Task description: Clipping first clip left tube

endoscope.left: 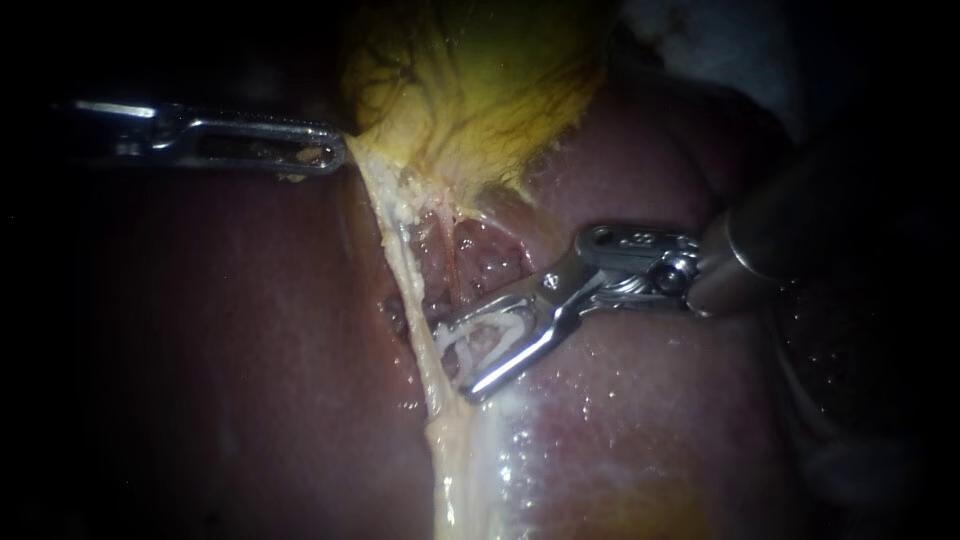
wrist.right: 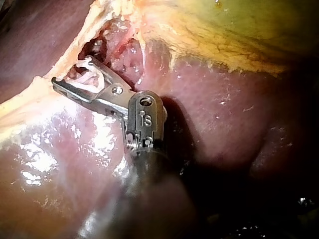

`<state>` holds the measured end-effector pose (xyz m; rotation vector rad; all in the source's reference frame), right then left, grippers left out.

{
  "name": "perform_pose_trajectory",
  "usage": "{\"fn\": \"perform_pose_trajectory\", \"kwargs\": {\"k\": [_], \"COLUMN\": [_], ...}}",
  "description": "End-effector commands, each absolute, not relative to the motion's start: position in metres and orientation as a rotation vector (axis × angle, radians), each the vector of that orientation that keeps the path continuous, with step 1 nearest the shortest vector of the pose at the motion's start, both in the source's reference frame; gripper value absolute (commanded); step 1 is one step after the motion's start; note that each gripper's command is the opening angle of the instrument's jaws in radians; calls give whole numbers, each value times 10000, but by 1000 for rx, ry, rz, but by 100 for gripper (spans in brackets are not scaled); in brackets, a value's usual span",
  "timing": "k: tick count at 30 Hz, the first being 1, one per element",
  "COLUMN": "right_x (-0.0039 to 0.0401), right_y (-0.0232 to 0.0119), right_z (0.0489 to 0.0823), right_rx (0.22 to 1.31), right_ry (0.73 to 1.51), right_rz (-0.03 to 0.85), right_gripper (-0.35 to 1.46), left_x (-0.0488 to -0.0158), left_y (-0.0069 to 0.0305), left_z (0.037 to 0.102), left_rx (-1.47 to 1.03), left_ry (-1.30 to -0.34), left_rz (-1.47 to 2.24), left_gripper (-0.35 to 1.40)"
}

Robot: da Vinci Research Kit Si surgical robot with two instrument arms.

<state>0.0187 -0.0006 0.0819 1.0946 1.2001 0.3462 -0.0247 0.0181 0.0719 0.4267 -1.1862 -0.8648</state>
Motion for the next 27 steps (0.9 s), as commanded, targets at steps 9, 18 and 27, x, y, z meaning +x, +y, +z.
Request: {"fn": "perform_pose_trajectory", "kwargs": {"k": [9,18,27], "right_x": [202,218,224], "right_y": [-5,-15,-34], "right_z": [821,811,790], "right_rx": [1105,1149,1213], "right_ry": [1229,1249,1250], "right_rz": [369,334,282], "right_gripper": [54,54,54], "left_x": [-248,-248,-247], "left_y": [181,181,182], "left_z": [719,719,718], "left_rx": [426,427,427], "left_ry": [-1186,-1186,-1186], "left_rz": [-865,-865,-865], "left_gripper": [-35,-35,-35]}}
